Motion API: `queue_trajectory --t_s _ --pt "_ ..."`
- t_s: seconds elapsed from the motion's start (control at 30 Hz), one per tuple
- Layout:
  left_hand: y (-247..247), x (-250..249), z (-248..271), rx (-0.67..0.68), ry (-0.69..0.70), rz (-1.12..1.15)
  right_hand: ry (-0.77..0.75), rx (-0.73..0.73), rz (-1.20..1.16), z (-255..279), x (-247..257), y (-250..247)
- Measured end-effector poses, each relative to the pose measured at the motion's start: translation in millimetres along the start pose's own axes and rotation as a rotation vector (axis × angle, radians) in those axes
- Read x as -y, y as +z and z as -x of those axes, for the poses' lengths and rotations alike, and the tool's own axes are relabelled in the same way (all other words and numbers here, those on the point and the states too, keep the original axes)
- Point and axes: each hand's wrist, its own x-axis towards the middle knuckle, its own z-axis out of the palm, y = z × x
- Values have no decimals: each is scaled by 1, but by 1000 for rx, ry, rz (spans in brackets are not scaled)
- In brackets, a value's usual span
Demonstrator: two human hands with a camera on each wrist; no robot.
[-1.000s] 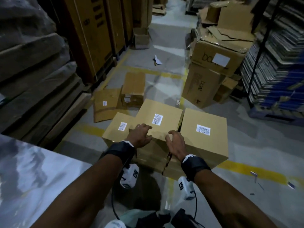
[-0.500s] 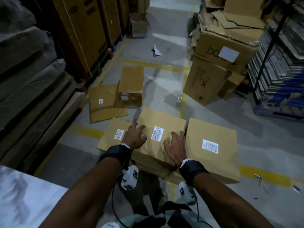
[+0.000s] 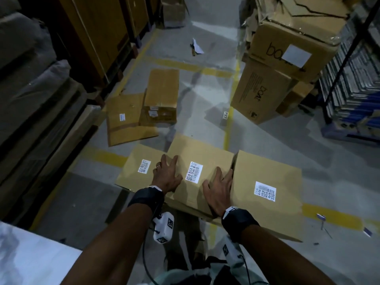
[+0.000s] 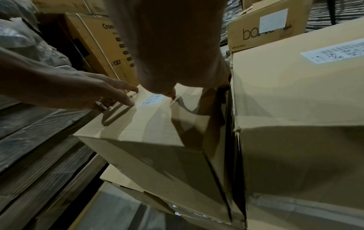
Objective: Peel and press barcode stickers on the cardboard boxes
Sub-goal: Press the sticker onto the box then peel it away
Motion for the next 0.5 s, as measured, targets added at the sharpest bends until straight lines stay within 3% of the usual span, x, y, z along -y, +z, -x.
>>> queue_trajectory --t_s 0.27,0.5 --pt "-2 0 8 -55 -51 111 -23 25 -60 0 3 -10" --pt "-14 9 35 -205 -102 161 -87 78 -1 0 21 -14"
